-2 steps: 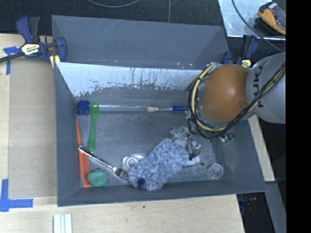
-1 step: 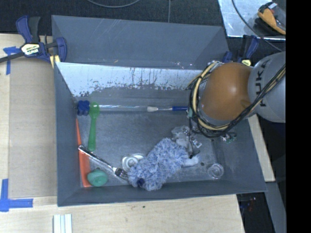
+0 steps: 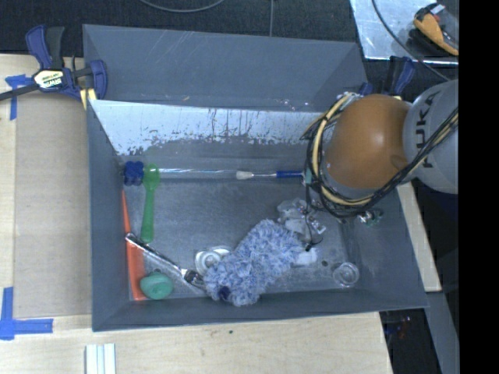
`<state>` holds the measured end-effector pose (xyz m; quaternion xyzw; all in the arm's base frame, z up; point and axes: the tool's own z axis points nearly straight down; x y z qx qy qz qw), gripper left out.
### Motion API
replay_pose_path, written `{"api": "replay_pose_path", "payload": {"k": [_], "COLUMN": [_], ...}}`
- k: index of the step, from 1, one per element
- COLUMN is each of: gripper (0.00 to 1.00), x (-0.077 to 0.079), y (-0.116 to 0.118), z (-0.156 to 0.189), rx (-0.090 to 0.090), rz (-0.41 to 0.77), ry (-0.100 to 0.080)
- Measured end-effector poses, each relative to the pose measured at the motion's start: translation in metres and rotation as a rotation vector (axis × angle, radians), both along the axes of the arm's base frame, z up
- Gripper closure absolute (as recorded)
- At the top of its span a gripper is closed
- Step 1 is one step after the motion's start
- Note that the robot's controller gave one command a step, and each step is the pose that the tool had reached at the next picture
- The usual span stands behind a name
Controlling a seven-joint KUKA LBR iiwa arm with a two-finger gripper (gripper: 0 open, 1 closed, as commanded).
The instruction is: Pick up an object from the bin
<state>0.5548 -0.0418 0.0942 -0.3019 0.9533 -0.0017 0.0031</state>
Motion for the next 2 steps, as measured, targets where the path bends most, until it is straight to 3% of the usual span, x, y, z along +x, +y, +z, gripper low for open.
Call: {"api": "replay_pose_path", "payload": {"k": [2], "gripper": [1.0], "x": [0.0], "y": [0.0], "z": [0.038], "rx": [0.0], "rz": [-0.002], "ry": [-0.001]}}
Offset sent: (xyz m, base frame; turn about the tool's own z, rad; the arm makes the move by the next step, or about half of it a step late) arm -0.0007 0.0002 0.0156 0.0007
